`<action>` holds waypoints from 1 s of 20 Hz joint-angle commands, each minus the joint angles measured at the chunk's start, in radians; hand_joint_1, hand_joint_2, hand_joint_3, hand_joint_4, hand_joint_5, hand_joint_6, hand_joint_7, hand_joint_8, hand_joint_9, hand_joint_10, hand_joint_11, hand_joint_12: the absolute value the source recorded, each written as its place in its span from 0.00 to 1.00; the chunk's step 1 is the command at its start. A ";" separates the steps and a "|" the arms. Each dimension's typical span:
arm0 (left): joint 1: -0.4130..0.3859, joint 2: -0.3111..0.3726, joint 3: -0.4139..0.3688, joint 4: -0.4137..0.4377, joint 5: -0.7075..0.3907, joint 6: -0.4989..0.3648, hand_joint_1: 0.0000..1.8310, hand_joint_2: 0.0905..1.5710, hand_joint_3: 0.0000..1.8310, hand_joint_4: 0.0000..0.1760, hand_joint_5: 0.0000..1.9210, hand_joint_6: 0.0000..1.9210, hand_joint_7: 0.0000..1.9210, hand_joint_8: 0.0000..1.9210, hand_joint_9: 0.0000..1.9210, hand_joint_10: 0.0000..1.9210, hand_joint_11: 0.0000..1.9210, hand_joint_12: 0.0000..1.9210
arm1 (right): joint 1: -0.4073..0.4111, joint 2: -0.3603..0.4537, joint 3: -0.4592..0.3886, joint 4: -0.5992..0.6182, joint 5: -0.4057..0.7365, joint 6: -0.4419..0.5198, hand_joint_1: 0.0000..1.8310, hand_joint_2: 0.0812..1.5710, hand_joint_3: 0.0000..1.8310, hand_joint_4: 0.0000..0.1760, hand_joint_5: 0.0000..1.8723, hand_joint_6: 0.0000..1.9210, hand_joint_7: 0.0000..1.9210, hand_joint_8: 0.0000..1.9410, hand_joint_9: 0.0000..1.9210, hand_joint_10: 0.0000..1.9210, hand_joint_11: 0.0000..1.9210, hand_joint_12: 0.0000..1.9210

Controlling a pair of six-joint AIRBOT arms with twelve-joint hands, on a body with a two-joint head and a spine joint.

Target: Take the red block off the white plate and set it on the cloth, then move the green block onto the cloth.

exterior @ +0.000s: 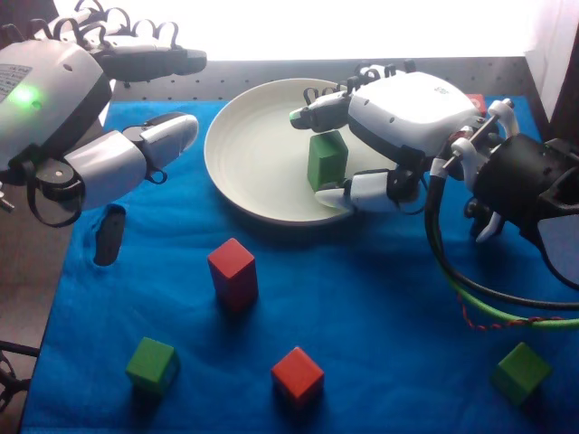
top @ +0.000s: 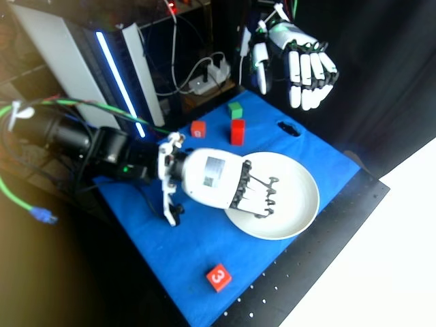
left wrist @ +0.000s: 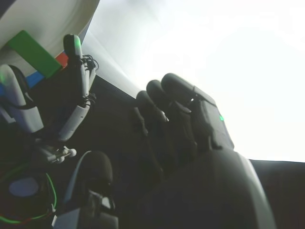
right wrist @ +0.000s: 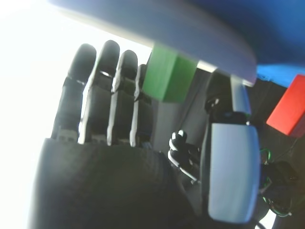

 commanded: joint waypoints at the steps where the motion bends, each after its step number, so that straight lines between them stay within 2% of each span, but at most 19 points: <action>1: -0.014 -0.005 0.002 0.017 -0.130 0.000 0.23 0.84 0.00 0.09 0.33 0.00 0.34 0.01 0.18 0.39 0.06 0.77 | 0.017 -0.001 0.004 -0.013 -0.102 0.005 0.61 0.67 0.00 0.00 0.38 0.00 0.48 0.04 0.36 0.33 0.15 0.84; 2: -0.014 -0.005 0.002 0.017 -0.130 0.000 0.23 0.85 0.00 0.08 0.32 0.00 0.34 0.01 0.18 0.38 0.05 0.76 | 0.017 -0.001 0.004 -0.013 -0.103 0.005 0.67 0.70 0.00 0.00 0.42 0.45 0.53 0.44 0.40 0.40 0.20 0.83; 3: -0.014 -0.006 0.002 0.017 -0.130 0.000 0.24 0.84 0.00 0.11 0.33 0.00 0.34 0.01 0.18 0.38 0.05 0.77 | 0.017 0.000 0.004 -0.013 -0.103 0.005 0.67 0.73 0.00 0.00 0.40 0.58 0.50 0.60 0.39 0.45 0.20 0.83; 4: -0.014 -0.006 0.002 0.016 -0.131 0.000 0.24 0.85 0.00 0.15 0.32 0.00 0.34 0.00 0.18 0.39 0.05 0.79 | 0.017 0.000 0.004 -0.013 -0.103 0.005 0.73 0.74 0.00 0.00 0.40 0.61 0.45 0.62 0.39 0.71 0.23 0.80; 5: -0.013 -0.006 0.002 0.015 -0.132 -0.001 0.24 0.85 0.00 0.15 0.32 0.00 0.34 0.01 0.18 0.40 0.06 0.79 | 0.017 0.000 0.004 -0.013 -0.103 0.005 0.74 0.75 0.00 0.00 0.41 0.63 0.43 0.63 0.39 0.77 0.25 0.79; 6: -0.013 -0.006 0.002 0.013 -0.132 -0.001 0.24 0.85 0.00 0.10 0.32 0.00 0.33 0.00 0.17 0.40 0.06 0.79 | 0.017 0.000 0.003 -0.013 -0.103 0.006 0.74 0.75 0.00 0.00 0.42 0.64 0.43 0.61 0.37 0.79 0.24 0.81; 8: -0.012 -0.006 0.002 0.011 -0.133 -0.001 0.26 0.84 0.00 0.06 0.33 0.00 0.33 0.00 0.18 0.36 0.06 0.78 | 0.017 0.000 0.000 -0.013 -0.106 0.010 0.74 0.75 0.00 0.00 0.42 0.62 0.44 0.60 0.38 0.78 0.25 0.82; 11: -0.010 -0.007 0.002 0.007 -0.131 -0.001 0.27 0.84 0.00 0.00 0.32 0.00 0.32 0.00 0.19 0.29 0.03 0.78 | 0.017 0.006 -0.001 -0.017 -0.127 0.043 0.74 0.73 0.00 0.00 0.42 0.62 0.48 0.55 0.41 0.75 0.31 0.80; 12: -0.009 -0.007 0.003 0.006 -0.130 -0.001 0.28 0.84 0.00 0.02 0.32 0.00 0.32 0.00 0.19 0.28 0.02 0.79 | 0.022 0.014 -0.007 -0.020 -0.133 0.043 0.75 0.73 0.00 0.00 0.41 0.60 0.50 0.53 0.43 0.74 0.35 0.80; 13: -0.009 -0.007 0.003 0.005 -0.129 -0.001 0.28 0.84 0.00 0.14 0.33 0.00 0.33 0.00 0.20 0.28 0.02 0.79 | 0.026 0.020 -0.012 -0.024 -0.136 0.043 0.75 0.73 0.00 0.00 0.41 0.58 0.50 0.53 0.43 0.75 0.36 0.81; 14: -0.008 -0.007 0.003 0.005 -0.129 -0.001 0.26 0.84 0.00 0.19 0.33 0.00 0.33 0.01 0.20 0.29 0.03 0.80 | 0.032 0.030 -0.021 -0.032 -0.142 0.043 0.75 0.73 0.00 0.00 0.41 0.58 0.50 0.54 0.43 0.75 0.37 0.82; 15: -0.008 -0.007 0.003 0.004 -0.128 -0.001 0.26 0.84 0.00 0.16 0.33 0.00 0.33 0.00 0.20 0.29 0.03 0.80 | 0.038 0.044 -0.035 -0.041 -0.155 0.043 0.75 0.73 0.00 0.00 0.41 0.57 0.49 0.55 0.43 0.76 0.36 0.83; 16: -0.007 -0.007 0.003 0.004 -0.128 -0.001 0.25 0.84 0.00 0.18 0.32 0.00 0.32 0.00 0.20 0.28 0.03 0.78 | 0.039 0.060 -0.053 -0.049 -0.175 0.043 0.70 0.71 0.00 0.00 0.44 0.55 0.54 0.55 0.47 0.62 0.37 0.85; 17: -0.007 -0.006 0.003 0.003 -0.128 -0.001 0.24 0.84 0.00 0.22 0.32 0.00 0.32 0.00 0.20 0.27 0.03 0.78 | 0.039 0.077 -0.071 -0.059 -0.196 0.043 0.74 0.72 0.00 0.00 0.43 0.53 0.52 0.53 0.44 0.72 0.36 0.85; 18: -0.006 -0.004 0.002 0.003 -0.128 -0.001 0.24 0.84 0.00 0.13 0.31 0.00 0.31 0.00 0.19 0.27 0.02 0.77 | 0.039 0.101 -0.095 -0.071 -0.216 0.043 0.75 0.72 0.00 0.00 0.43 0.54 0.50 0.55 0.43 0.75 0.36 0.85; 19: -0.005 -0.003 0.000 0.002 -0.128 -0.001 0.23 0.84 0.00 0.17 0.31 0.00 0.32 0.00 0.20 0.24 0.02 0.76 | 0.039 0.126 -0.123 -0.085 -0.242 0.043 0.75 0.72 0.00 0.00 0.43 0.57 0.50 0.54 0.43 0.74 0.36 0.85; 20: -0.004 0.001 -0.003 0.002 -0.128 -0.001 0.24 0.85 0.00 0.11 0.31 0.00 0.32 0.00 0.21 0.24 0.03 0.74 | 0.039 0.162 -0.158 -0.103 -0.275 0.043 0.75 0.72 0.00 0.00 0.42 0.60 0.49 0.54 0.44 0.73 0.38 0.82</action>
